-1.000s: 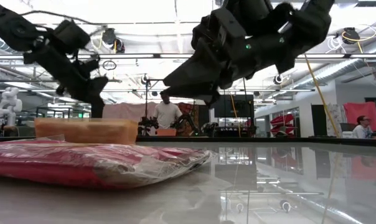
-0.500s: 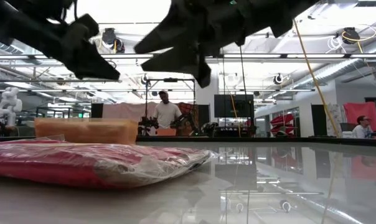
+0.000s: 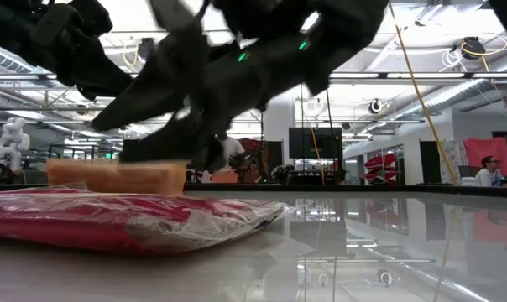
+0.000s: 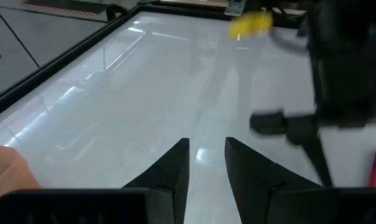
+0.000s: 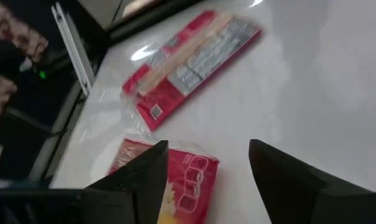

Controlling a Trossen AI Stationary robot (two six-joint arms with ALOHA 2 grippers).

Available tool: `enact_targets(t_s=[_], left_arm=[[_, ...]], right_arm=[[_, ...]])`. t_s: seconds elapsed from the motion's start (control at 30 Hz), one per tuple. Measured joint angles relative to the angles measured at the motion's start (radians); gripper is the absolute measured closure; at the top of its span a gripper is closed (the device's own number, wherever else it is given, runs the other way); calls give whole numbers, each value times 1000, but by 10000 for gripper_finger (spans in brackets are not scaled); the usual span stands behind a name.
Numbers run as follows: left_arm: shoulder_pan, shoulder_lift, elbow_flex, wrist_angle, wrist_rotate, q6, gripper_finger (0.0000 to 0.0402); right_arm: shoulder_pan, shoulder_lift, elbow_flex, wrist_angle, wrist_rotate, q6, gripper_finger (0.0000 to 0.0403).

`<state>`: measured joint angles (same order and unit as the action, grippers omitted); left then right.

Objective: Sort popcorn bags into baskets
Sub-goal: Put the red popcorn bag into the orange bin

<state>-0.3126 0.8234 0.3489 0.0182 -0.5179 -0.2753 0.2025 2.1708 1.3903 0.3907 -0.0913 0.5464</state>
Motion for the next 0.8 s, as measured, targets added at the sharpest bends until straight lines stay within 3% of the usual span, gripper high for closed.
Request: enact_targets(t_s=[0.17,0.37,0.8], left_arm=[[-4,0,0,-1,-1,2,296],[-4,0,0,1,-3,-1,296],[-3,0,0,20,-8,-1,295]], right_arm=[[-19,100,89,-1,-79,-96,177],[-27,133,101,1,-175,-171,185],[-31,182,101,89,-220,-228,285]])
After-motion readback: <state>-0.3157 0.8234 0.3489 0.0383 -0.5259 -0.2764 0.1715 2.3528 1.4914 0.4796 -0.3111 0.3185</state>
